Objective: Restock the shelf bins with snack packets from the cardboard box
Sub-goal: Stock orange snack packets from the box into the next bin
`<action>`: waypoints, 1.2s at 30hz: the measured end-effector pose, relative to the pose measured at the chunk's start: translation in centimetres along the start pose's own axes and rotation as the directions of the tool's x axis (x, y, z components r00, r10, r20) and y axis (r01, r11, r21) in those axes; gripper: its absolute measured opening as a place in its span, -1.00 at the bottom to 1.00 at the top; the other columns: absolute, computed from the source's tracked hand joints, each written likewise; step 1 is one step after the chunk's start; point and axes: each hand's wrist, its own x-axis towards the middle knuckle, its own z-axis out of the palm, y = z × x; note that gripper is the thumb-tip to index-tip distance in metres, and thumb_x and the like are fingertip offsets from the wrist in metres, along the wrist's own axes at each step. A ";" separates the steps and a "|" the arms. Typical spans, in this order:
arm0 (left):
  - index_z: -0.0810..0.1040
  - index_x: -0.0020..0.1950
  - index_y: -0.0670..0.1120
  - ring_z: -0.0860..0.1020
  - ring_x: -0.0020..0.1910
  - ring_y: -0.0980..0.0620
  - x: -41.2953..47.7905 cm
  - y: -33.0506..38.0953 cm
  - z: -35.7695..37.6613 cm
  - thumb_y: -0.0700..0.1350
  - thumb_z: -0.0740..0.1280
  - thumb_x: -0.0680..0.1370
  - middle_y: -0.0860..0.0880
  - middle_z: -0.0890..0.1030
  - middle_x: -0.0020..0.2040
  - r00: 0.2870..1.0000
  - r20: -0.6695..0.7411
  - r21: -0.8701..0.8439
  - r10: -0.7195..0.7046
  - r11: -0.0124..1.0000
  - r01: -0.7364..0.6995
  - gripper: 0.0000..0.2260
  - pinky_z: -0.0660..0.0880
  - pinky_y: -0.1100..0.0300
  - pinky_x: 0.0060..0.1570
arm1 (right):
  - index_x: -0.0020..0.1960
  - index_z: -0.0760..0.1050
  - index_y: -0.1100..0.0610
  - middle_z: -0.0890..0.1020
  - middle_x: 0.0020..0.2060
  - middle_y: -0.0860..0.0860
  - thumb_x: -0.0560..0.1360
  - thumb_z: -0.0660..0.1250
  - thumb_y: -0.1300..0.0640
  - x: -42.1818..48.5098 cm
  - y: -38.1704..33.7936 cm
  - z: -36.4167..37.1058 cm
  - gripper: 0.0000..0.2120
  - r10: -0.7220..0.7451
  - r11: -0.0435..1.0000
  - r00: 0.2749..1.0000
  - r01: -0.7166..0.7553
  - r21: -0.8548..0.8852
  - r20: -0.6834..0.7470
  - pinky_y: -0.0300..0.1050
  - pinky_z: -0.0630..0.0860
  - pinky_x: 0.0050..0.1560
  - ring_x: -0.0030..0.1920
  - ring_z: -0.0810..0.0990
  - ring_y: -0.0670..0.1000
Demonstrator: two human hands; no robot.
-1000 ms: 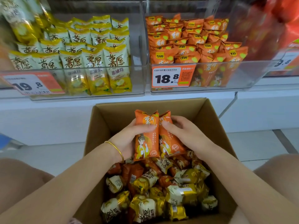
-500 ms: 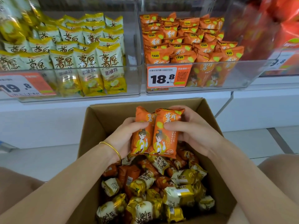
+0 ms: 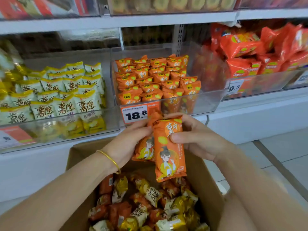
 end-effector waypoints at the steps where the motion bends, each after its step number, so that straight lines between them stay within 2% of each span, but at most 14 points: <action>1: 0.52 0.24 -0.11 0.62 0.01 -0.04 1.0 1.1 1.3 -0.25 0.25 0.53 -0.17 0.63 0.14 1.000 -0.003 0.023 0.021 1.000 -0.021 -0.71 0.57 0.08 0.01 | -0.03 0.63 -0.05 0.69 -0.09 -0.02 -0.10 0.69 -0.06 -0.5 -1.4 -0.9 -0.36 -0.047 0.999 0.999 0.048 0.008 -0.025 -0.11 0.62 -0.14 -0.09 0.68 -0.02; 5: 0.54 0.22 -0.10 0.59 0.09 -0.02 5.4 6.0 6.5 -0.18 0.36 0.48 -0.08 0.63 0.11 0.985 0.072 0.155 0.158 0.974 -0.168 -0.70 0.52 0.07 0.11 | 0.05 0.55 -0.01 0.69 -0.16 -0.07 -0.08 0.68 -0.04 -2.4 -7.4 -4.7 -0.28 -0.226 0.969 0.967 0.211 -0.129 -0.115 -0.20 0.59 -0.19 -0.15 0.67 -0.08; 8: 0.57 0.07 -0.02 0.55 -0.11 0.26 8.8 9.1 9.1 -0.22 0.25 0.58 0.10 0.62 -0.07 0.945 0.132 0.366 0.298 0.872 -0.326 -0.83 0.43 0.43 -0.14 | 0.01 0.54 -0.01 0.68 -0.19 -0.08 -0.02 0.68 0.08 -2.1 -11.4 -7.7 -0.36 -0.365 0.897 0.909 0.284 -0.340 -0.202 -0.19 0.58 -0.17 -0.15 0.65 -0.11; 10: 0.59 0.14 -0.13 0.53 -0.12 0.22 11.0 10.6 9.7 -0.22 0.25 0.58 0.01 0.62 0.00 0.902 0.139 0.637 0.409 0.661 -0.397 -0.82 0.39 0.47 -0.15 | 0.02 0.52 -0.05 0.64 -0.03 -0.01 -0.04 0.66 -0.10 -1.0 -13.8 -9.8 -0.32 -0.479 0.793 0.830 0.269 -0.546 -0.286 -0.12 0.58 0.01 -0.02 0.62 -0.07; 12: 0.61 0.11 -0.25 0.54 -0.06 0.01 13.7 11.6 9.1 -0.24 0.28 0.55 -0.19 0.61 0.01 0.854 0.131 0.847 0.504 0.391 -0.361 -0.81 0.39 0.28 -0.02 | -0.03 0.48 -0.13 0.50 0.13 0.03 0.07 0.63 -0.08 0.9 -15.8 -11.7 -0.46 -0.594 0.590 0.765 0.207 -0.781 -0.247 -0.20 0.43 0.23 0.15 0.52 -0.02; 14: 0.61 0.13 -0.23 0.50 0.14 -0.18 17.0 11.8 7.8 -0.22 0.30 0.53 -0.24 0.59 0.10 0.842 0.108 0.949 0.528 0.197 -0.245 -0.78 0.36 0.09 0.16 | -0.01 0.49 -0.08 0.41 0.17 0.06 0.18 0.63 0.04 3.6 -17.1 -13.4 -0.53 -0.595 0.365 0.792 0.114 -0.924 -0.137 -0.45 0.23 0.25 0.25 0.42 0.01; 16: 0.59 0.14 -0.22 0.46 0.20 -0.25 20.3 11.6 6.6 -0.20 0.27 0.53 -0.24 0.56 0.15 0.866 0.111 0.985 0.487 0.062 -0.161 -0.77 0.36 -0.03 0.22 | 0.10 0.54 0.07 0.37 0.19 0.09 0.21 0.62 0.08 6.5 -17.4 -14.5 -0.50 -0.515 0.257 0.852 0.052 -0.965 -0.091 -0.54 0.16 0.17 0.28 0.36 0.02; 18: 0.53 0.16 -0.22 0.43 0.21 -0.27 23.0 11.6 6.2 -0.16 0.22 0.54 -0.25 0.52 0.17 0.896 0.112 0.992 0.429 0.003 -0.126 -0.75 0.38 -0.07 0.20 | 0.18 0.53 0.17 0.32 0.19 0.08 0.23 0.60 0.07 9.3 -17.1 -15.4 -0.43 -0.422 0.254 0.902 0.018 -0.967 -0.095 -0.46 0.17 0.15 0.28 0.34 0.02; 20: 0.43 0.31 -0.15 0.39 0.28 -0.25 25.1 11.9 6.4 -0.10 0.20 0.54 -0.21 0.45 0.29 0.919 0.109 0.994 0.379 -0.034 -0.104 -0.66 0.36 -0.08 0.24 | 0.22 0.51 0.19 0.33 0.20 0.10 0.24 0.60 0.07 11.7 -16.5 -16.6 -0.40 -0.386 0.262 0.915 -0.011 -0.965 -0.115 -0.42 0.18 0.13 0.28 0.33 0.03; 24: 0.12 0.54 0.00 0.16 0.49 -0.07 27.5 11.5 6.1 0.04 0.10 0.59 -0.02 0.14 0.54 0.970 0.087 0.984 0.225 -0.172 -0.048 -0.48 0.07 -0.09 0.45 | 0.21 0.50 0.20 0.37 0.20 0.17 0.26 0.58 0.03 15.6 -15.6 -18.1 -0.41 -0.315 0.220 0.935 -0.092 -0.971 -0.160 -0.29 0.27 0.14 0.24 0.34 0.09; 25: 0.10 0.55 0.01 0.12 0.50 -0.05 27.5 11.1 5.7 0.06 0.06 0.60 0.01 0.10 0.55 0.974 0.082 0.981 0.210 -0.190 -0.042 -0.49 0.02 -0.10 0.46 | 0.21 0.49 0.19 0.37 0.19 0.17 0.26 0.57 0.03 16.3 -15.4 -18.2 -0.41 -0.284 0.196 0.944 -0.113 -0.974 -0.167 -0.24 0.30 0.18 0.23 0.34 0.09; 27: 0.20 0.51 0.01 0.07 0.51 -0.02 27.2 10.5 5.0 0.07 0.00 0.63 0.03 0.07 0.56 0.972 0.108 0.970 0.210 -0.236 -0.057 -0.55 0.00 -0.11 0.46 | 0.24 0.48 0.16 0.35 0.15 0.13 0.28 0.56 0.05 17.2 -14.8 -18.3 -0.41 -0.219 0.203 0.953 -0.163 -0.965 -0.208 -0.17 0.39 0.17 0.18 0.36 0.07; 31: 0.35 0.42 0.04 0.03 0.52 0.00 26.7 10.5 4.7 0.07 -0.05 0.65 0.04 0.06 0.56 0.972 0.116 0.970 0.204 -0.232 -0.067 -0.60 -0.04 -0.08 0.47 | 0.24 0.44 0.11 0.42 0.09 0.05 0.30 0.50 0.24 18.4 -13.8 -18.8 -0.47 -0.132 0.386 0.947 -0.224 -0.895 -0.294 -0.23 0.40 -0.19 0.04 0.42 0.00; 36: 0.28 0.46 0.01 0.05 0.52 -0.01 26.7 10.4 4.8 0.07 0.01 0.64 0.02 0.08 0.56 0.966 0.098 0.988 0.238 -0.141 -0.065 -0.60 -0.05 -0.07 0.46 | 0.13 0.47 0.08 0.41 0.15 0.10 0.28 0.48 0.31 18.7 -11.4 -18.8 -0.53 -0.155 0.569 0.884 -0.285 -0.771 -0.441 -0.24 0.38 -0.24 0.03 0.46 0.05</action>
